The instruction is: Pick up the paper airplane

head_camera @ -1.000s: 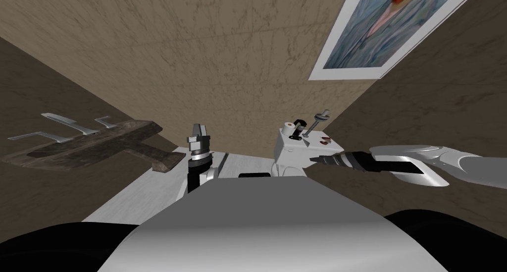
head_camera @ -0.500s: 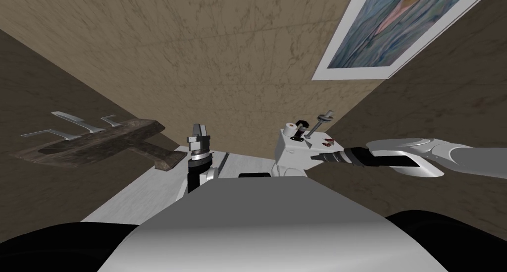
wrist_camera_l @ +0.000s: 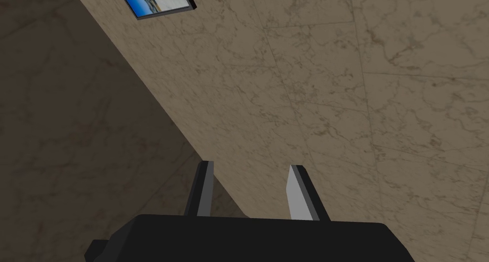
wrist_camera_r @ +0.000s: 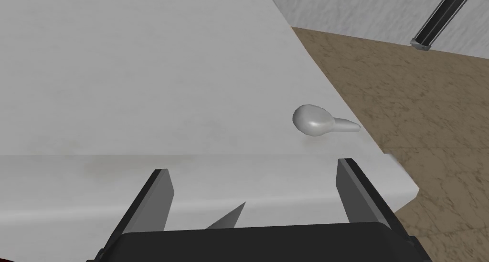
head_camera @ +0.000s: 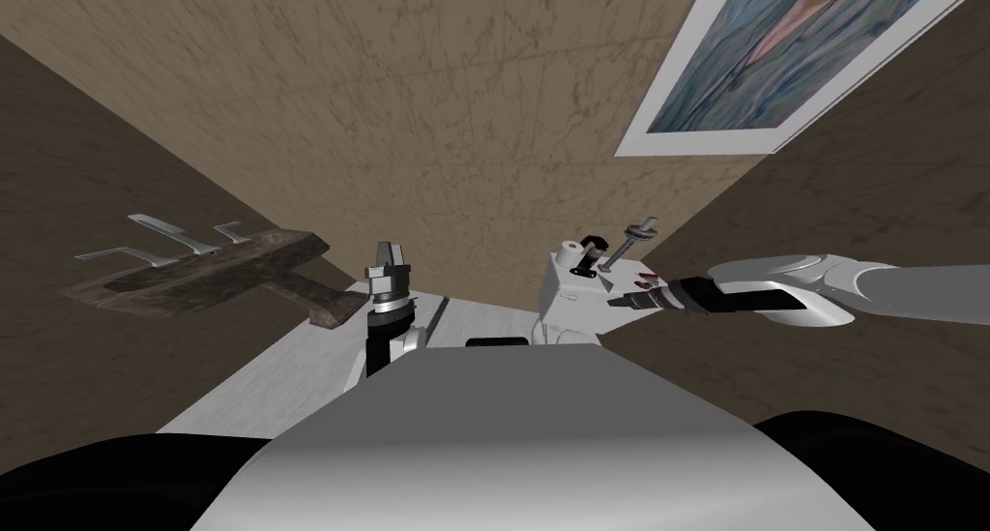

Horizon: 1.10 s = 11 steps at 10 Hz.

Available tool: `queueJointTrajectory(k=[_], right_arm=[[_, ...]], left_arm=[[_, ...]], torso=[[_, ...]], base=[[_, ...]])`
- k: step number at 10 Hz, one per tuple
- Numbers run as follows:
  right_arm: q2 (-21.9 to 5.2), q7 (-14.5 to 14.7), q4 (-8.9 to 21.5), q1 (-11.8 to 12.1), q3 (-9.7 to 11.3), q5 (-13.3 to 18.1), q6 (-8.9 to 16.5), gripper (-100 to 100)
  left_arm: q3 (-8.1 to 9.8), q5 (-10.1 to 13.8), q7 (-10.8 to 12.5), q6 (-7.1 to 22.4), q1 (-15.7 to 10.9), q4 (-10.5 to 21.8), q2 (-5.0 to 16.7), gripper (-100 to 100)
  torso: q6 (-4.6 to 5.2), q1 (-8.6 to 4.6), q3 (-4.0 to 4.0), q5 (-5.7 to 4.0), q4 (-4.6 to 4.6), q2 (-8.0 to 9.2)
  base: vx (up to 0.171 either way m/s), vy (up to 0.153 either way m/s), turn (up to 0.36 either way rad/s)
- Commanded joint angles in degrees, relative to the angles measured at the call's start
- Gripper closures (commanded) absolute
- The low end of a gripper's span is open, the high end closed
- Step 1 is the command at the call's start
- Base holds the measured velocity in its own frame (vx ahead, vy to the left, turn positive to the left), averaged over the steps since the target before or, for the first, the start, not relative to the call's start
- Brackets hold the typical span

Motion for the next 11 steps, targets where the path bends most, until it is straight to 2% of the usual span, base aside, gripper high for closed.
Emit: queueJointTrajectory(k=[1, 10, 11], right_arm=[[-1.88, -0.41, 1.05, -0.14, -0.12, 0.32, -0.02, -100], [-1.88, -0.41, 1.05, -0.14, -0.12, 0.32, -0.02, -100], [-1.14, 0.52, 0.79, 0.16, 1.17, 0.05, -1.86, -100]], left_arm=[[0.0, 0.0, 0.0, 0.0, 0.0, 0.0, 0.0, 0], [0.0, 0.0, 0.0, 0.0, -0.01, 0.0, 0.0, 0], [0.0, 0.0, 0.0, 0.0, 0.0, 0.0, 0.0, 0]], torso=[[0.0, 0.0, 0.0, 0.0, 0.0, 0.0], [-0.01, -0.01, 0.05, -0.01, 0.01, 0.1], [0.01, -0.01, 0.04, -0.01, 0.02, 0.07]], base=[[0.025, 0.002, 0.071], [-0.001, 0.0, 0.004], [-0.128, 0.0, -0.098]])
